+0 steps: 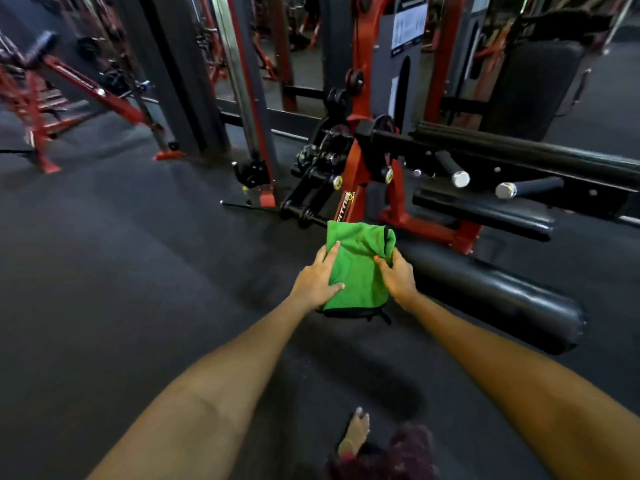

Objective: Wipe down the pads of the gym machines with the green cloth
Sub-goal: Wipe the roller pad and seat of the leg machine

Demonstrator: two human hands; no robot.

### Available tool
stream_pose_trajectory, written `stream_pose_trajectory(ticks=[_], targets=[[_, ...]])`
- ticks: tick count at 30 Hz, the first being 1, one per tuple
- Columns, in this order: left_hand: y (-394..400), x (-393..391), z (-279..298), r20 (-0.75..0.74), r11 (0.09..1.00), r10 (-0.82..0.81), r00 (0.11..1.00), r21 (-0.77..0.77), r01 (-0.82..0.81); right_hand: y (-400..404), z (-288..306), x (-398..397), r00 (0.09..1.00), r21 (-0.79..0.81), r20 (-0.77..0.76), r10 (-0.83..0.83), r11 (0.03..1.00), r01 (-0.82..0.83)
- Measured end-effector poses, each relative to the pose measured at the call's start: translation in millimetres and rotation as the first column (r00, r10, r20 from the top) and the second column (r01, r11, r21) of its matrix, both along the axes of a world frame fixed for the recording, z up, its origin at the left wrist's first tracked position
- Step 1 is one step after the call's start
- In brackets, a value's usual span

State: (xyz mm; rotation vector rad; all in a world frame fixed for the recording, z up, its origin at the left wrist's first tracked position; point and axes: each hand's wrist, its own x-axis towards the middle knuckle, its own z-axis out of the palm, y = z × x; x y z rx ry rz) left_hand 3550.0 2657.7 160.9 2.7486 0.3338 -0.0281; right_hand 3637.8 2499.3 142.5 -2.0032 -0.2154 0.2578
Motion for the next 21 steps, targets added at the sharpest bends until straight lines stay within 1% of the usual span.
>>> stream_pose_trajectory(ticks=[1, 3, 5, 8, 11, 12, 13, 15, 16, 17, 18, 19, 21], targets=[[8.5, 25.7, -4.0, 0.007, 1.000, -0.014, 1.000, -0.006, 0.014, 9.6, -5.1, 22.8, 0.999, -0.006, -0.005, -0.042, 0.999, 0.042], [15.6, 53.0, -8.6, -0.006, 0.999, -0.030, 1.000, -0.040, 0.030, 15.8, -7.1, 42.6, 0.992, -0.025, -0.026, -0.125, 0.992, 0.124], [24.8, 92.7, -16.8, -0.043, 0.995, -0.078, 0.996, -0.067, 0.075, 22.2, -9.9, 66.6, 0.970, -0.033, -0.049, -0.240, 0.971, 0.239], [30.5, 146.5, -27.9, -0.073, 0.981, -0.162, 0.984, -0.120, 0.152, 23.6, -12.5, 98.3, 0.935, -0.089, -0.040, -0.353, 0.933, 0.348], [26.9, 173.5, -38.8, -0.067, 0.964, -0.209, 0.976, -0.180, 0.194, 23.3, -11.8, 112.8, 0.911, -0.175, -0.018, -0.412, 0.899, 0.403], [26.3, 183.0, -42.5, -0.067, 0.960, -0.225, 0.972, -0.188, 0.209, 24.3, -13.1, 119.0, 0.907, -0.228, 0.022, -0.420, 0.881, 0.414], [26.3, 191.8, -46.2, -0.064, 0.954, -0.244, 0.968, -0.196, 0.227, 25.0, -14.7, 125.6, 0.905, -0.301, 0.106, -0.411, 0.855, 0.423], [26.8, 206.6, -52.8, -0.061, 0.950, -0.263, 0.963, -0.190, 0.248, 28.3, -17.4, 140.4, 0.885, -0.458, 0.298, -0.358, 0.759, 0.462], [29.3, 215.0, -58.1, -0.069, 0.948, -0.284, 0.956, -0.168, 0.270, 34.7, -20.9, 148.2, 0.866, -0.492, 0.371, -0.335, 0.720, 0.490], [31.4, 215.6, -61.7, -0.076, 0.946, -0.295, 0.952, -0.162, 0.280, 42.4, -22.6, 149.6, 0.857, -0.501, 0.416, -0.304, 0.710, 0.495], [33.6, 214.6, -63.8, -0.075, 0.938, -0.321, 0.944, -0.165, 0.306, 52.7, -24.5, 148.4, 0.857, -0.528, 0.442, -0.265, 0.696, 0.487], [36.4, 216.8, -65.7, -0.069, 0.918, -0.368, 0.927, -0.183, 0.351, 65.4, -27.5, 147.7, 0.877, -0.569, 0.418, -0.238, 0.684, 0.456], [47.4, 223.6, -67.4, -0.040, 0.876, -0.454, 0.890, -0.199, 0.438, 92.6, -36.1, 147.6, 0.923, -0.643, 0.297, -0.243, 0.664, 0.382]])
